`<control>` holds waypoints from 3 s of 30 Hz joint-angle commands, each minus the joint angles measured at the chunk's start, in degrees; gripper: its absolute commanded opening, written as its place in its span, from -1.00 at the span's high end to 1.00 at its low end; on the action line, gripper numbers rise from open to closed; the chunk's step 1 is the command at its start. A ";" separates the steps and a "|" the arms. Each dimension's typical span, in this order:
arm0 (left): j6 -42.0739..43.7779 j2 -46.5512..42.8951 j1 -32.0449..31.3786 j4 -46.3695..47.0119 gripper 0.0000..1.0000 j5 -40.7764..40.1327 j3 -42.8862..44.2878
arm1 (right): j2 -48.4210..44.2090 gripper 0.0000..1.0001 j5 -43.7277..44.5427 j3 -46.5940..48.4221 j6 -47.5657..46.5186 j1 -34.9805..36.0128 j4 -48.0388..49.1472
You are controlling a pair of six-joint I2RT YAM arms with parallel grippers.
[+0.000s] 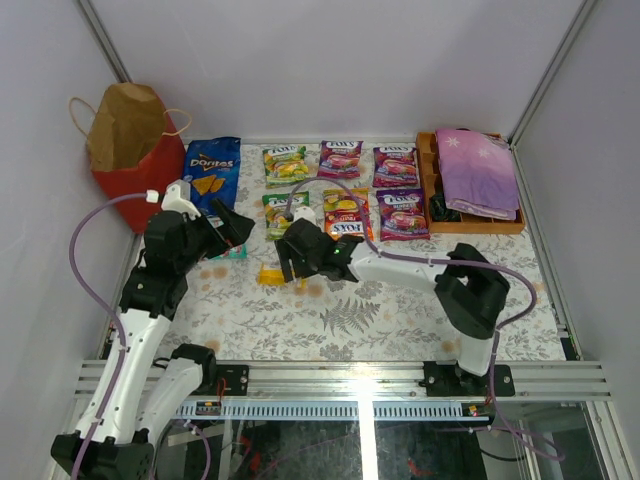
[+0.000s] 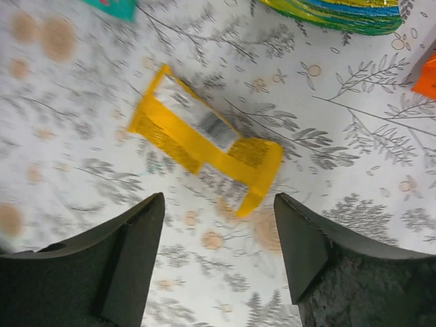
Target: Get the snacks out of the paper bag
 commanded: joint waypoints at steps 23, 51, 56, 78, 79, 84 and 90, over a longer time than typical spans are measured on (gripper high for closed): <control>1.31 -4.35 0.49 -3.54 -1.00 -4.92 3.02 | 12.29 -0.30 -7.87 1.86 7.48 -2.19 15.81; 1.66 -3.88 0.49 -3.36 -1.00 -4.18 2.89 | 2.27 -0.78 6.17 1.45 -14.91 -0.49 11.10; 1.84 -4.24 0.48 -3.64 -1.00 -4.31 2.99 | 0.85 -0.76 -5.51 1.03 -28.66 -2.40 9.37; 2.67 -3.98 0.55 -3.80 -1.00 -4.00 3.34 | 10.76 -0.86 -21.14 6.05 -41.80 -7.46 9.53; 2.72 -3.94 0.44 -3.82 -1.00 -3.97 3.30 | 11.12 -0.86 -21.09 5.84 -41.80 -7.43 9.62; 2.97 -3.72 0.49 -3.74 -0.99 -3.84 3.28 | 10.90 -0.84 -20.64 2.78 -37.45 -7.41 12.05; 3.08 -4.08 0.50 -3.89 -0.99 -3.76 3.43 | 10.70 -0.83 -18.50 -2.63 -27.95 -7.18 15.77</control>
